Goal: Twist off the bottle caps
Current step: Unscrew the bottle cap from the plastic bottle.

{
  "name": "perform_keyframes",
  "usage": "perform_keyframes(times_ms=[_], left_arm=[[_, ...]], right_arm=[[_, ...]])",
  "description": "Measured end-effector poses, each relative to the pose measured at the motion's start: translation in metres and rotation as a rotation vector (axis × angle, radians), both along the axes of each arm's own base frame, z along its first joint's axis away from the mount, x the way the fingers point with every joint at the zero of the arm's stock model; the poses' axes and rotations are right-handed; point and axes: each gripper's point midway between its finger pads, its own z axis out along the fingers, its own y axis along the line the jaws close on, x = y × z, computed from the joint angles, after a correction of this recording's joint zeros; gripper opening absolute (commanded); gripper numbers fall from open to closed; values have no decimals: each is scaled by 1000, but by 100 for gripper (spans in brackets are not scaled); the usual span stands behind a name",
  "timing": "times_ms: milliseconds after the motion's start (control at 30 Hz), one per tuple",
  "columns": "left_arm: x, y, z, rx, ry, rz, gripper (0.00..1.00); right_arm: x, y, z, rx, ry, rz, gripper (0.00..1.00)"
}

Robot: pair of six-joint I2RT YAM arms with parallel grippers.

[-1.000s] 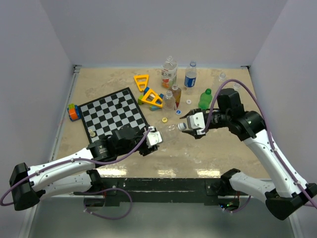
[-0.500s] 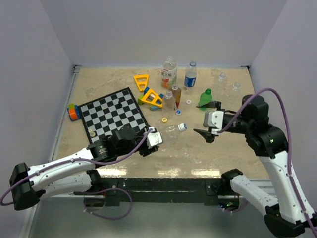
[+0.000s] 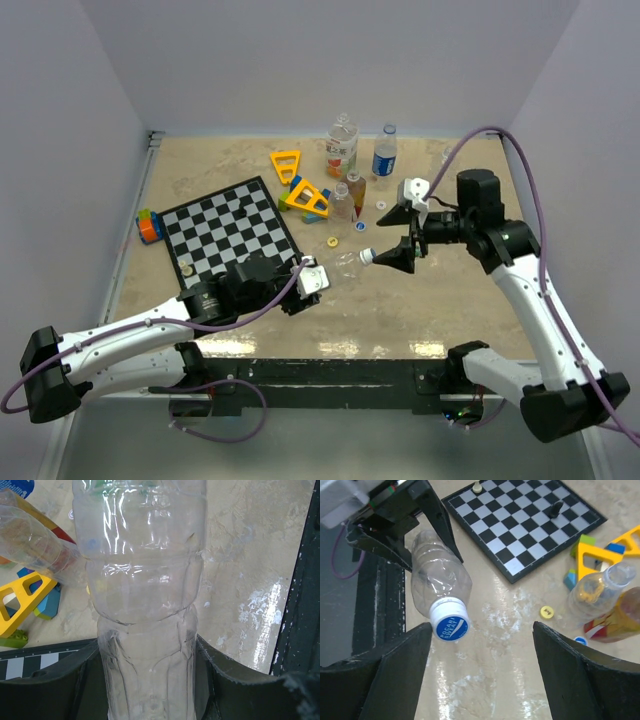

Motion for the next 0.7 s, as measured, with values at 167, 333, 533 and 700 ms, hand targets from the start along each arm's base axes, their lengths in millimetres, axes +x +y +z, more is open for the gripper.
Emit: perform_keyframes(times_ms=[167,333,533,700], left_arm=[[3,3,-1,11,-4,23,0],[4,5,-3,19,-5,32,0],[4,5,-3,19,-5,31,0],[4,4,-3,19,-4,30,0]], right_arm=[[8,5,-28,-41,160,35,72],[5,6,-42,-69,216,88,69],[-1,8,-45,-69,223,127,67],[-5,14,-36,-56,208,166,63]])
